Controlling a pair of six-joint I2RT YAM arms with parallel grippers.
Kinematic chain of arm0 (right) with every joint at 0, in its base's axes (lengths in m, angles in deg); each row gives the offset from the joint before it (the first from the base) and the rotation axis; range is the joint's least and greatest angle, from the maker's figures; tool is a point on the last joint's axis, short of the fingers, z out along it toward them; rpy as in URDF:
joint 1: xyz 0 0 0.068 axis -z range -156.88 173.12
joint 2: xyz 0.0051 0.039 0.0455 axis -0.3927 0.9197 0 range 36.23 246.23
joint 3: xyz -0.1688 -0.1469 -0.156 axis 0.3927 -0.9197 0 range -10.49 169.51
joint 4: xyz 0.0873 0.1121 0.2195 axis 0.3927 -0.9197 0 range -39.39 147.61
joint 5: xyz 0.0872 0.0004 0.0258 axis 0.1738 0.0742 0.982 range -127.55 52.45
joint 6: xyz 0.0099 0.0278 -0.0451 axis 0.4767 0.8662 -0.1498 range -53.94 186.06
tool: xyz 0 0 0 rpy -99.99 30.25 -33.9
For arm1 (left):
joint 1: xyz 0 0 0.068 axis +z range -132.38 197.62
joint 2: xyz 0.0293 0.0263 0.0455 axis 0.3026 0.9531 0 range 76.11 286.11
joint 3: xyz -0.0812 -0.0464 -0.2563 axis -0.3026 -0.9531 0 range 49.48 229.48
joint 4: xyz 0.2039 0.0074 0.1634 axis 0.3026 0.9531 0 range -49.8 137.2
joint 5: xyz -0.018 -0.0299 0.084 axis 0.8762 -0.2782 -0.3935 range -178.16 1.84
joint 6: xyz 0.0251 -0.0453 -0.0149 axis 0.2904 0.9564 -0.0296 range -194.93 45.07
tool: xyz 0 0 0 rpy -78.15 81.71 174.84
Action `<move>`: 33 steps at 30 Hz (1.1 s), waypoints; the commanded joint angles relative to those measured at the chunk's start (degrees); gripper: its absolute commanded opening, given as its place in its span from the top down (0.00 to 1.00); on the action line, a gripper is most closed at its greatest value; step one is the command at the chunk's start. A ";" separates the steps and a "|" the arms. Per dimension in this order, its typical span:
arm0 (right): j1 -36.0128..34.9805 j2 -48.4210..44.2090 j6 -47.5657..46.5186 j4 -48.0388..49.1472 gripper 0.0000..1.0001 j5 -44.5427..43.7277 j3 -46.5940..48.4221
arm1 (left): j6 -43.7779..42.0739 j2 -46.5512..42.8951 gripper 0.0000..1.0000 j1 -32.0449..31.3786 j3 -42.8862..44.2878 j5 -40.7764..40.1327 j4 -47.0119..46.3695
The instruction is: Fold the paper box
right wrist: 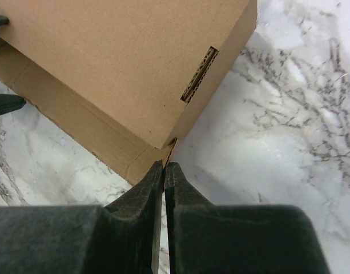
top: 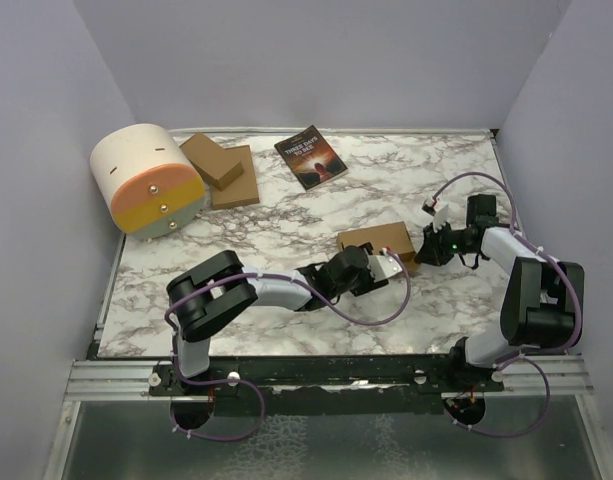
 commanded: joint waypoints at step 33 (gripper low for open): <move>-3.24 6.76 -1.59 6.16 0.96 -1.21 5.47 | 1.45 7.54 0.43 1.46 6.17 -0.84 13.83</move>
